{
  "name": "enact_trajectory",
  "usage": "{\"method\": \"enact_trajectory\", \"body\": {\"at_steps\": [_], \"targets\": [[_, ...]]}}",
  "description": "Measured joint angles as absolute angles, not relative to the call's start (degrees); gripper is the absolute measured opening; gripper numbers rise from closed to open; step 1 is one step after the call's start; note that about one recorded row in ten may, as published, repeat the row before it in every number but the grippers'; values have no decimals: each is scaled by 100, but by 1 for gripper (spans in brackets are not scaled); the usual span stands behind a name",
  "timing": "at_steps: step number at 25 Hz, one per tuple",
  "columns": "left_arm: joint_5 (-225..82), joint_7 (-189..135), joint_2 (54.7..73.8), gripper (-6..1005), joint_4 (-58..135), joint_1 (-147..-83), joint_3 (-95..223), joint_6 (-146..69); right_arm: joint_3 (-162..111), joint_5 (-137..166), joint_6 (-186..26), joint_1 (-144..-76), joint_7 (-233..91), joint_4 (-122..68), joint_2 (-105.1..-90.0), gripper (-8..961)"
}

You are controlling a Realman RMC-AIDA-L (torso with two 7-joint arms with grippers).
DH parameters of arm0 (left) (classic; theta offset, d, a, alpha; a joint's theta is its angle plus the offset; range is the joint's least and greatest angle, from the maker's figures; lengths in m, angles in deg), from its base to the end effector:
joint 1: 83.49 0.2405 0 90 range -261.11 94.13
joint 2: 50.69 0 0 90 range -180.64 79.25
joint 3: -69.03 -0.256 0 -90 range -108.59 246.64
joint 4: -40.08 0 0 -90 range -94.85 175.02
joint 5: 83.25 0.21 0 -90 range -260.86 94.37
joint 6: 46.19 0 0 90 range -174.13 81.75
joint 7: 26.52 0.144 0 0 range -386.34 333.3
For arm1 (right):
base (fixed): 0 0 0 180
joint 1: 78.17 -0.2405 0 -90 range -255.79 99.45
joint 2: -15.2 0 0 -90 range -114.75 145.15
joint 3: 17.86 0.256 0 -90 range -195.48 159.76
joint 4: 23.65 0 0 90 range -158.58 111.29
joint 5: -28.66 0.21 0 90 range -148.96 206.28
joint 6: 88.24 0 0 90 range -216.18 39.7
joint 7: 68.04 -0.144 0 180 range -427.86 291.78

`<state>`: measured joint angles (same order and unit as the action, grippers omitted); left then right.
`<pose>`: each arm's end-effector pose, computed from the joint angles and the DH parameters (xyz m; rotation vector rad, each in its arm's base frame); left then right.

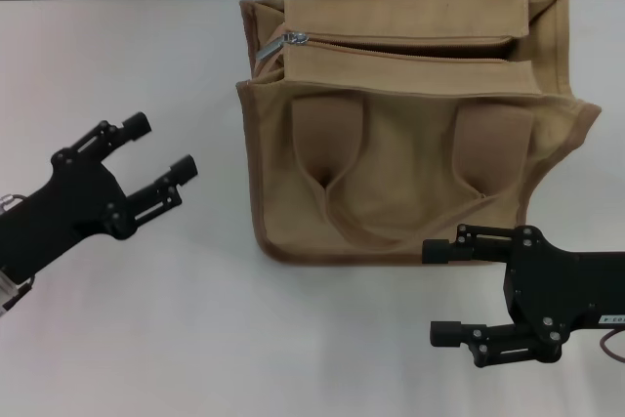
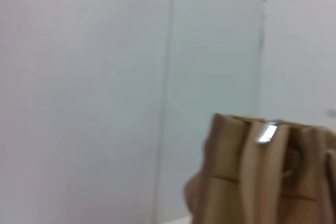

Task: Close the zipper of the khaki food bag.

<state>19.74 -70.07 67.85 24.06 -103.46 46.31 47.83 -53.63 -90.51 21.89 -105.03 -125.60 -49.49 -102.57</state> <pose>-0.3158 0.2620 -0.0058 -2.2565 -0.4490 -1.0064 0.2675 0.2498 -0.0129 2.9372 -0.3107 -1.0488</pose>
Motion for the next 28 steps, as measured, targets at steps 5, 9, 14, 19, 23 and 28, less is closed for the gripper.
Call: {"method": "enact_trajectory", "body": {"at_steps": [5, 9, 14, 19, 23, 28], "targets": [[1966, -6803, 6788, 823, 2517, -10424, 4732, 4727, -5303, -9051, 2189, -10479, -12560, -4948, -10257, 795], [1967, -6818, 6788, 823, 2524, -10568, 4726, 4646, -5300, -9051, 2188, -10472, -12560, -4948, -10257, 795], [1997, -6805, 6794, 823, 2657, -10856, 4722, 4426, -5301, -9051, 2188, -10471, -12560, -4948, -10257, 795], [2021, -6791, 6797, 822, 2735, -11166, 4663, 4122, -5274, -9051, 2199, -10471, -12560, -4948, -10256, 795], [2027, -6789, 6808, 822, 2816, -11445, 4575, 3973, -5228, -9051, 2217, -10471, -12560, -4949, -10250, 795], [2028, -6780, 6830, 822, 2969, -11777, 4501, 3649, -5225, -9051, 2190, -10471, -12560, -4949, -10248, 795]]}}
